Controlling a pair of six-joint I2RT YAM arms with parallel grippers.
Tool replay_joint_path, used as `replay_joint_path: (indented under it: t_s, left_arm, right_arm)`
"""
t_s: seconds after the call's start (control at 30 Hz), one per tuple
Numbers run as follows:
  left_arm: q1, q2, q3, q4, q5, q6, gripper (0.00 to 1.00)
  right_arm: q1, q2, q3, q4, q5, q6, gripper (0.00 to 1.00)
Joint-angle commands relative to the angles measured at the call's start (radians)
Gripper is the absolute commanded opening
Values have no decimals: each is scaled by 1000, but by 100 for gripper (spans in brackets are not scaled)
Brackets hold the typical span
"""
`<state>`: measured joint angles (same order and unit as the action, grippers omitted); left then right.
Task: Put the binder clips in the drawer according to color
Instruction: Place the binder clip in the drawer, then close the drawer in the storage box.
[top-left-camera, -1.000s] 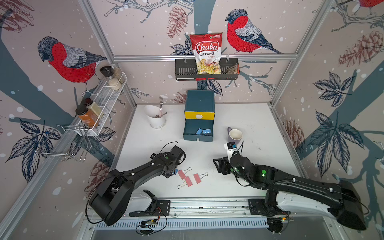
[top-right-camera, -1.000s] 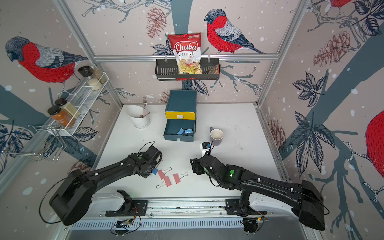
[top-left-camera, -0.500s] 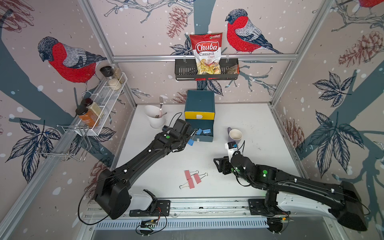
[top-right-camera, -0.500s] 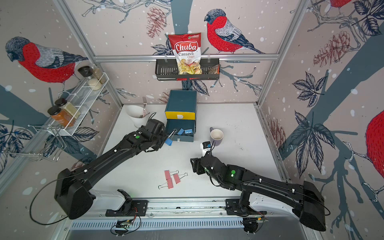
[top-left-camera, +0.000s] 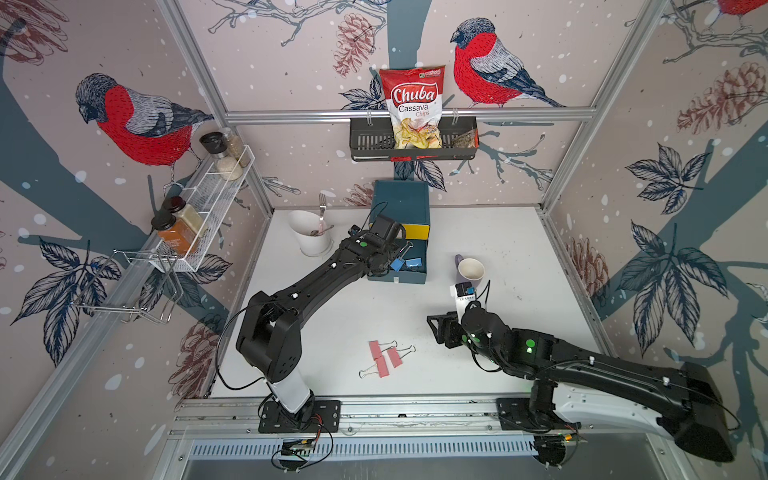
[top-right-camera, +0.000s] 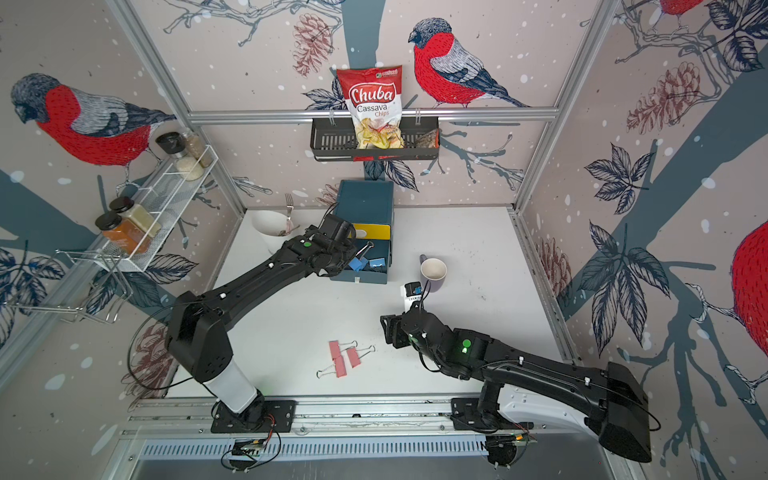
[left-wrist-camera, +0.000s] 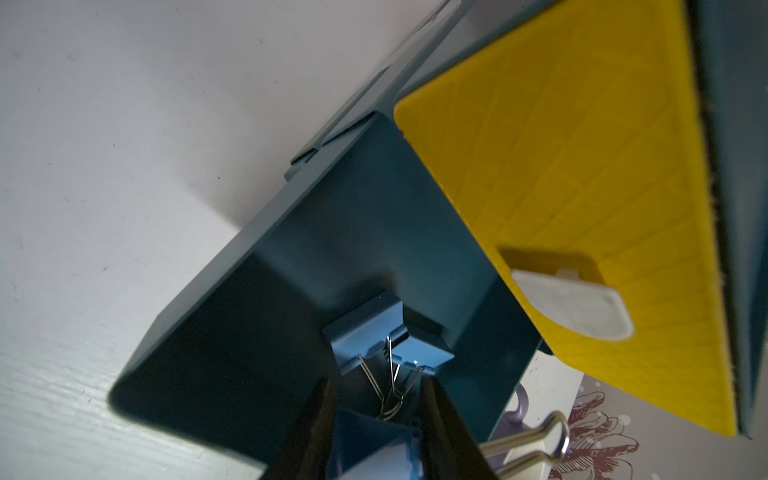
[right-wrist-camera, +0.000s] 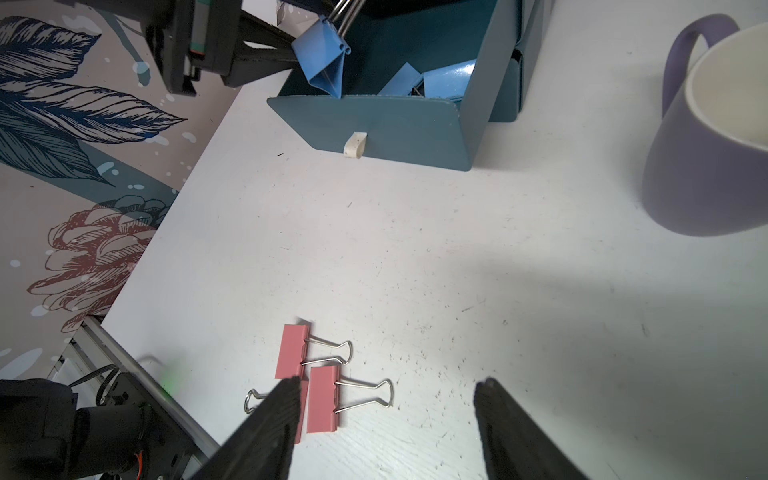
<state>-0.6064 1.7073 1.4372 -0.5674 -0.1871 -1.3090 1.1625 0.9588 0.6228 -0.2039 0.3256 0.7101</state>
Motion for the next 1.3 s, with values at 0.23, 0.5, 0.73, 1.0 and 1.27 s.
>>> replay_joint_path:
  t_s: [0.23, 0.5, 0.73, 1.0, 1.27]
  left_arm:
    - [-3, 46, 53, 2, -52, 40, 44]
    - [-36, -20, 29, 0, -82, 40, 47]
    - [-117, -285, -309, 266, -44, 122, 49]
    - [-119, -341, -574, 549, 64, 121, 40]
    - [-40, -234, -594, 680, 166, 97, 31]
  right_arm:
    - [2, 5, 11, -21, 10, 10, 72]
    - [1, -4, 8, -26, 17, 10, 71]
    - [-25, -27, -19, 2, 12, 5, 72]
    - [-67, -35, -20, 20, -39, -1, 70]
    - [-65, -19, -12, 18, -56, 9, 70]
